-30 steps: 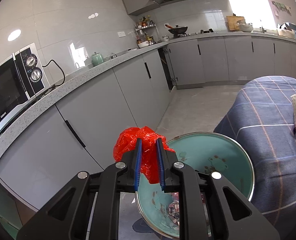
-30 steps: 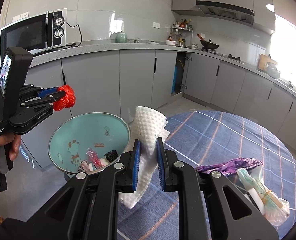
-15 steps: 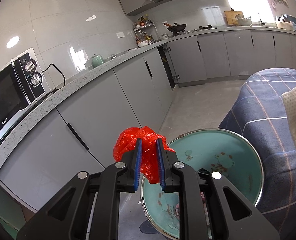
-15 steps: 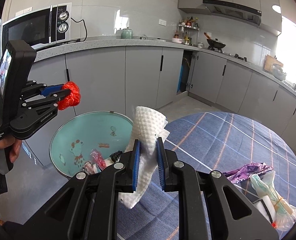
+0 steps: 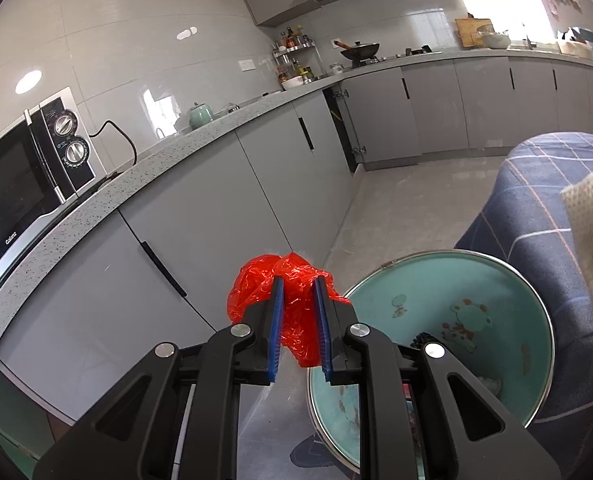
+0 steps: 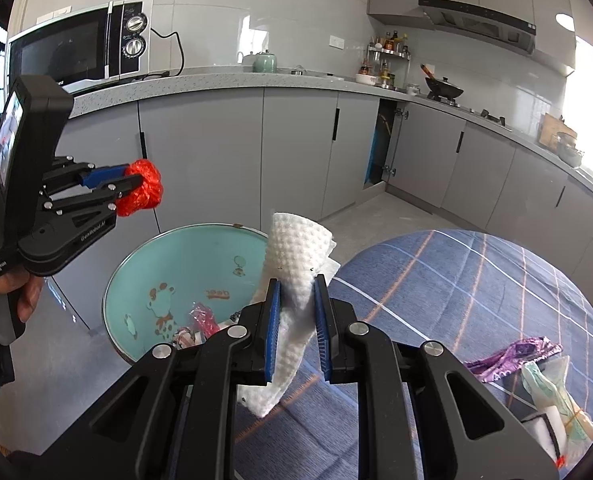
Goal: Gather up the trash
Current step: 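Open both grippers to drop the red bag and white sheet into the bin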
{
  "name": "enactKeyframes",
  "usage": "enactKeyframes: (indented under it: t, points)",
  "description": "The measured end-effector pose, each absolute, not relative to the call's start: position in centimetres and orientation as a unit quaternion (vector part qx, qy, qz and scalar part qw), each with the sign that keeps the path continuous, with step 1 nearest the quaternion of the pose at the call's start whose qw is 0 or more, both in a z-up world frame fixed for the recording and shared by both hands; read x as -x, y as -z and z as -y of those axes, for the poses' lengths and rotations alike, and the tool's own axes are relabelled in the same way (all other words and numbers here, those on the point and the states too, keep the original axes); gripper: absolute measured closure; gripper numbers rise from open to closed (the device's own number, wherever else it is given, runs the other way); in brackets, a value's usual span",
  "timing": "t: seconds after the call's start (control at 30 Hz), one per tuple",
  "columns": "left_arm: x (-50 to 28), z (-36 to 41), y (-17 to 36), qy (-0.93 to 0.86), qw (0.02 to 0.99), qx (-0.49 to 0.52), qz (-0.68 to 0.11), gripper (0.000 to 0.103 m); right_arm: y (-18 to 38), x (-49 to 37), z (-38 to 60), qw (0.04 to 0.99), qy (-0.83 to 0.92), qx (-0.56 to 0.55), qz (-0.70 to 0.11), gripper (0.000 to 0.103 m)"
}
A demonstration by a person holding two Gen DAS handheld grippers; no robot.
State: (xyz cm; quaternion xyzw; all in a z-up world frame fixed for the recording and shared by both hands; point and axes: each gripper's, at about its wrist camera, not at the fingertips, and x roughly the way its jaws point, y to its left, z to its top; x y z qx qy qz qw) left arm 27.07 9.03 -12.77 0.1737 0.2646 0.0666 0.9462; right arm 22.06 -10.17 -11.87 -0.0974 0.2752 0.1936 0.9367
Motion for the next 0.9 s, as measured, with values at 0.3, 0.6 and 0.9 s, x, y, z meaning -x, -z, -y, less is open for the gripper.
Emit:
enactKeyframes:
  t: [0.3, 0.6, 0.9]
  points:
    - [-27.1, -10.2, 12.4, -0.075, 0.946, -0.171, -0.263, 0.087, 12.1, -22.8, 8.6, 0.933, -0.206, 0.103, -0.276, 0.085]
    - [-26.6, -9.6, 12.1, -0.062, 0.951, -0.163, -0.255, 0.070, 12.3, -23.1, 8.1, 0.932, -0.215, 0.101, -0.276, 0.078]
    - [-26.0, -9.3, 11.7, -0.055, 0.957, -0.158, -0.238, 0.036, 12.6, -23.1, 8.4, 0.933, -0.212, 0.092, -0.276, 0.066]
